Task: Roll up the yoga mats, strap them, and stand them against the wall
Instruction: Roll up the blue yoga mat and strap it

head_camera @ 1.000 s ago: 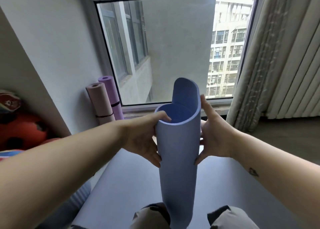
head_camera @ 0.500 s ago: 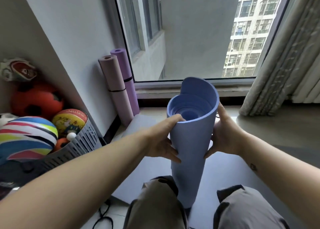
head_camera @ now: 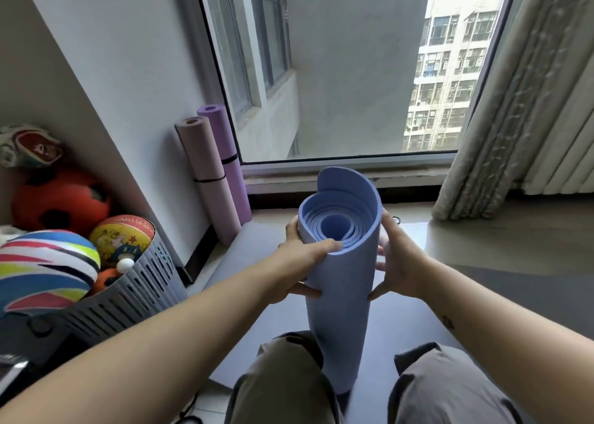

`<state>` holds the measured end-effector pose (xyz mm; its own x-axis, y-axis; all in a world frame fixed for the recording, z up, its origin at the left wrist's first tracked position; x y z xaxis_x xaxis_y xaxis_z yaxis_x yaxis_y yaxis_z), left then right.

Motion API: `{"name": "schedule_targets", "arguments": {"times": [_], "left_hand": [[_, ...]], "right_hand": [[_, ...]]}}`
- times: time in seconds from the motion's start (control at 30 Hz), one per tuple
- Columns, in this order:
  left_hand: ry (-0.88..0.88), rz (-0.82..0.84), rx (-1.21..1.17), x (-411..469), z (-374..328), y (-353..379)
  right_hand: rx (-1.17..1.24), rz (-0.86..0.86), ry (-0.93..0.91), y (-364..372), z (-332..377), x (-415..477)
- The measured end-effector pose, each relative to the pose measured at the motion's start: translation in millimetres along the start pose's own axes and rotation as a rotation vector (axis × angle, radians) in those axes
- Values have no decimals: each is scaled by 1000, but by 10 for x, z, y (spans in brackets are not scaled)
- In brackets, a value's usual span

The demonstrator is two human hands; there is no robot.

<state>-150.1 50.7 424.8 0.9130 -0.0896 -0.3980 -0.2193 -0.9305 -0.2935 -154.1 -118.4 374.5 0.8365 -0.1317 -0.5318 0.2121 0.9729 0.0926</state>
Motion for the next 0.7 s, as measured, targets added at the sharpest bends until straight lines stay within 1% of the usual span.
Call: {"name": "schedule_targets", "arguments": {"times": [0.07, 0.13, 0.17, 0.23, 0.3, 0.37, 0.43, 0.57, 0.7], "left_hand": [[13, 20, 49, -12, -12, -9], [-16, 71, 87, -13, -32, -13], [-40, 106, 106, -9, -58, -15], [-107, 169, 159, 7, -138, -29], [-162, 194, 259, 46, -232, -55], [-123, 166, 422, 117, -310, -78], [-63, 143, 509, 158, -325, -47], [-47, 168, 476, 140, -129, 121], [-50, 117, 354, 154, 63, 157]], "right_hand": [[-8, 89, 17, -21, 103, -83], [-67, 179, 3, -9, 283, -205], [-116, 174, -21, -13, 375, -257], [-197, 102, -67, -40, 474, -300], [-198, 61, -70, -57, 475, -282], [-173, 77, -42, -56, 444, -254], [-161, 89, -30, -79, 435, -226], [-165, 92, 2, -158, 356, -129], [-184, 154, 26, -160, 261, 3]]}}
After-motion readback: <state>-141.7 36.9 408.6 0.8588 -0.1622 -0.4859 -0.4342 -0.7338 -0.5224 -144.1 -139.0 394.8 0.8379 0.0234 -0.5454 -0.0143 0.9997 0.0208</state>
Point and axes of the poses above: each hand's wrist, its own x-axis towards the middle knuckle, its own y-axis out of the palm, z = x × y, the point moved 6 cm from there along x, towards the middle knuckle, and after that the axes turned 10 degrees about -z, right-handed, at the moved point
